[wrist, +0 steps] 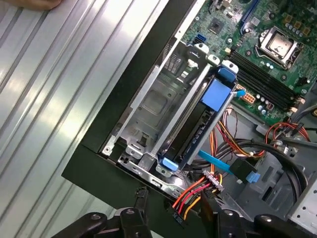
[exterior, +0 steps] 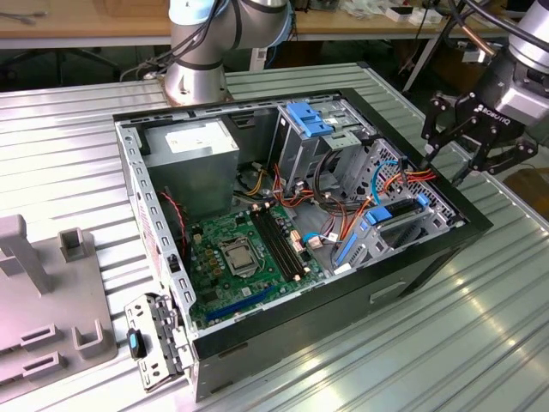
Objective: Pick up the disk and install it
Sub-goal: 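Insert the first disk wire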
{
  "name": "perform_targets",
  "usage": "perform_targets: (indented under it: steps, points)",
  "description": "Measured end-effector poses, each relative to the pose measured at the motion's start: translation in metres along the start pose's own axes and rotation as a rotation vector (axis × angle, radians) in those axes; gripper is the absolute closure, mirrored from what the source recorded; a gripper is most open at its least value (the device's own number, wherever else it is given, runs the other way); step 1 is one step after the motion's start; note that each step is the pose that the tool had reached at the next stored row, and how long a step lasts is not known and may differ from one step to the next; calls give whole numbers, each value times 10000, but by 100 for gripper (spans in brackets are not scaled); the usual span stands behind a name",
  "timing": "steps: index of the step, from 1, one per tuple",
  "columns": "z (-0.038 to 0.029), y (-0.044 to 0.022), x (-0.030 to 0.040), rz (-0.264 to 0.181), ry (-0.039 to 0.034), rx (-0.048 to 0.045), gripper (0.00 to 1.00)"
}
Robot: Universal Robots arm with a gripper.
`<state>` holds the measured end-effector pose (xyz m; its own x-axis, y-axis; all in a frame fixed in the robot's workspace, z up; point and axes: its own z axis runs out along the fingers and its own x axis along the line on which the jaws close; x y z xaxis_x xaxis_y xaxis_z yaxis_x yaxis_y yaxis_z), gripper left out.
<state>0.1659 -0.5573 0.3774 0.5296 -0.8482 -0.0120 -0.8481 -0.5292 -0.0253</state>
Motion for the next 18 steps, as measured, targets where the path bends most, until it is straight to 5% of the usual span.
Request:
perform_targets:
  steps: [11,15,18]
  points:
    - [48,-11,4,-2342,-60,-28,46]
    - [83,-14,6,-3574,-91,-43,46]
    - [94,-49,1,-3763,-96,-46,46]
